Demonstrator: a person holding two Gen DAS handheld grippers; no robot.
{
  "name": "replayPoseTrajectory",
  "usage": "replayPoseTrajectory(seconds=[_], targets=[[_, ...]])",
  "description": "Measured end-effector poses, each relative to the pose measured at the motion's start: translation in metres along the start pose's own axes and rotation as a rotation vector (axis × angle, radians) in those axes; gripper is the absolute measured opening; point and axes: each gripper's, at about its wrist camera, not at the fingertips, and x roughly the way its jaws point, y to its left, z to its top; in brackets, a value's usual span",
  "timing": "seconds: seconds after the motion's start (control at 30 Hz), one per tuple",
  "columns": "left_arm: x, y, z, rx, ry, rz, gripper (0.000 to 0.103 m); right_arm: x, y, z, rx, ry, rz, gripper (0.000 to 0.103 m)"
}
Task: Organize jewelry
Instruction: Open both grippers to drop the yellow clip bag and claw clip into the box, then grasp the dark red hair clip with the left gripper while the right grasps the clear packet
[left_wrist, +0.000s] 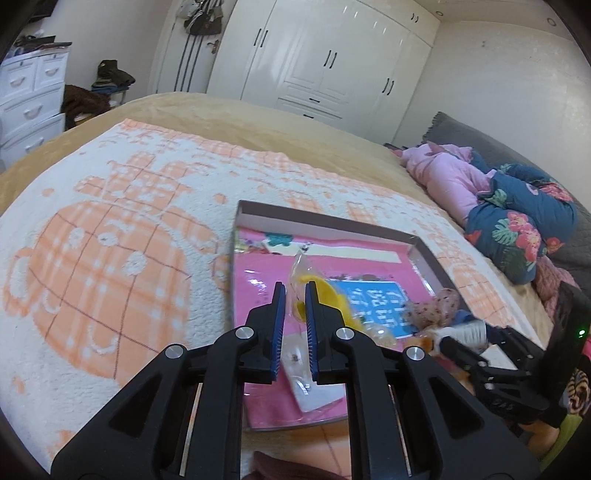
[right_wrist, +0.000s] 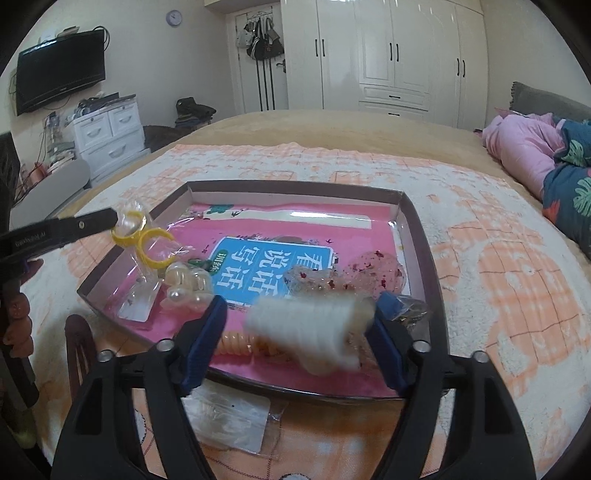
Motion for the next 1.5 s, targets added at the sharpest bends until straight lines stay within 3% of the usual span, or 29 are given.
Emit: replayPoseTrajectory(seconds=[0.23,0.47,1.0,1.5], targets=[[0.001,0.008,-0.006,-0.004,0.012,0.036,0.008,-0.012,-0.001,-0.003,-0.006,-0.041,-0.026,0.085],[-0.004,0.009,-0.012,0.006,0.018,0.065,0.035,-0.028,0.001,-0.010,-0.019,-0.068,-0.030,0.089],[-0.038,-0.003,-0.021,0.064,-0.021,0.111,0.077,-0.053,0.014,-0.029,-0.053,-0.060,0.000,0.093],[-0.064,-0.006,-0.044,0.070,0.008,0.124,0.084,-0.055,0.026,-0.047,-0.079,-0.003,0.027,0.093]])
